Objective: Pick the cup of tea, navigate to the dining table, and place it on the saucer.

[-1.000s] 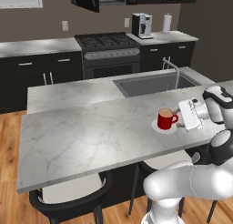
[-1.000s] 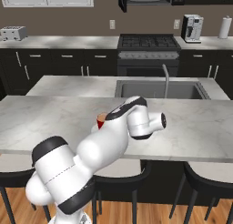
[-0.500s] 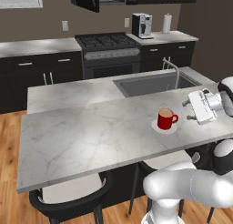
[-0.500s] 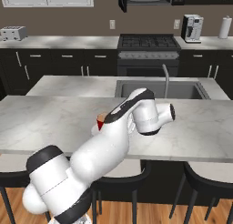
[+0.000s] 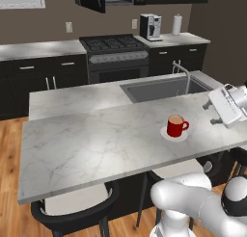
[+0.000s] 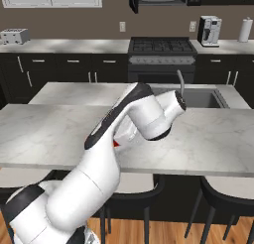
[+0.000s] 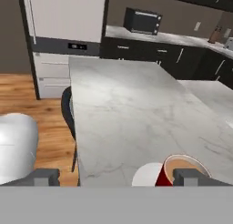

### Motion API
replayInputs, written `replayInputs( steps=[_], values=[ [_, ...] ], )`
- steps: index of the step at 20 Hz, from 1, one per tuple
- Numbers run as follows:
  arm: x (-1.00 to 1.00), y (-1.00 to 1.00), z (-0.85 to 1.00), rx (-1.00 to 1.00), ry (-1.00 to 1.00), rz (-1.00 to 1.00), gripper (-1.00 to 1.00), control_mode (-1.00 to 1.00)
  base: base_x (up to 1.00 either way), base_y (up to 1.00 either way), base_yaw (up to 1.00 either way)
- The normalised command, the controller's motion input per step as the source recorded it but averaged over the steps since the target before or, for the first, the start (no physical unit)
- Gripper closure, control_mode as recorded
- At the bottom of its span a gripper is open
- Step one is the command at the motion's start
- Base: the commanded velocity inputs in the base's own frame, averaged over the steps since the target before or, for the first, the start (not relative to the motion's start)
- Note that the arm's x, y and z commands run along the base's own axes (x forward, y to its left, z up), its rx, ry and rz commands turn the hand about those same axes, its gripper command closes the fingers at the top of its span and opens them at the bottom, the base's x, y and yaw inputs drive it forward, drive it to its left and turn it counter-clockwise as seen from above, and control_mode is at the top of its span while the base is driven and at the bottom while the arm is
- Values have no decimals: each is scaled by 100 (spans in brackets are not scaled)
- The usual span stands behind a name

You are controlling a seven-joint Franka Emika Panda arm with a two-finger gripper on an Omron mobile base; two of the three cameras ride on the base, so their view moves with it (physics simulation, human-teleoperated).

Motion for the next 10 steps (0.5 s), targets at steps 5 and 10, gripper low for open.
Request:
replayInputs(
  steps=[5, 10],
  values=[
    [-63, 59, 48, -15, 16, -19, -100, -100, 0, 0, 0],
    [-92, 44, 39, 0, 8, -31, -100, -100, 0, 0, 0]
  ],
)
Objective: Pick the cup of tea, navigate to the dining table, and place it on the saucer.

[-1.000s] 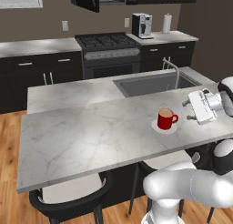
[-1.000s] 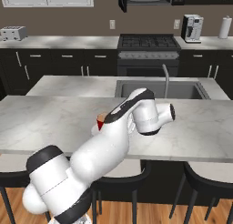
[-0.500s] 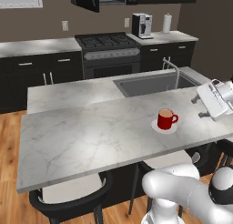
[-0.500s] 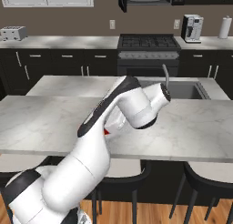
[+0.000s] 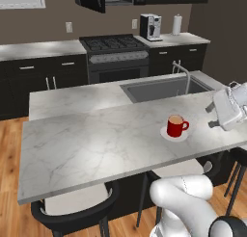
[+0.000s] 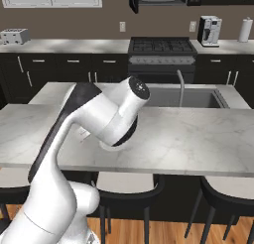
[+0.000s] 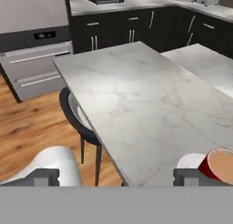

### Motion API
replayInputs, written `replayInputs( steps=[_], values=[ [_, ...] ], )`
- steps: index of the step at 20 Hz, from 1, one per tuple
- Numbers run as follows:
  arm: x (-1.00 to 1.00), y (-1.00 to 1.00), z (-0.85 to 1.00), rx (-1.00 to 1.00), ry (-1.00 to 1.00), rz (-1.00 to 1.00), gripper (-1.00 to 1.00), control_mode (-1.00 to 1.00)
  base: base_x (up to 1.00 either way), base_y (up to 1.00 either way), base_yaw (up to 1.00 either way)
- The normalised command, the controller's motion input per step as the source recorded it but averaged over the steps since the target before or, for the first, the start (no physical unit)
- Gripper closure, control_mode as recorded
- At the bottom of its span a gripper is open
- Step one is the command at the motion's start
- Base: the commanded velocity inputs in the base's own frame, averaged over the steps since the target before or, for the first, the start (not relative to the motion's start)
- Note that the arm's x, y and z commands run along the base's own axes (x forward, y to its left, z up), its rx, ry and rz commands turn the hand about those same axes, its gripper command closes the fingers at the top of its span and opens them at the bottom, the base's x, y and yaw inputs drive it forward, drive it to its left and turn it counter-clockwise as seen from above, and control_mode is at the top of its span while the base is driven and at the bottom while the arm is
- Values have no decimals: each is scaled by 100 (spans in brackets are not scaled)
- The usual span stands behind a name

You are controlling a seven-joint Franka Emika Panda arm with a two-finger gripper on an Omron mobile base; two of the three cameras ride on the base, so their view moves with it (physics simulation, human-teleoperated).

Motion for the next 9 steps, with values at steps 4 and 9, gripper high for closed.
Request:
replayInputs(
  steps=[4, 9],
  values=[
    [-100, 47, 33, 0, 0, -43, -100, -100, 0, 0, 0],
    [-100, 36, 37, 0, 0, -48, -100, -100, 0, 0, 0]
  ],
)
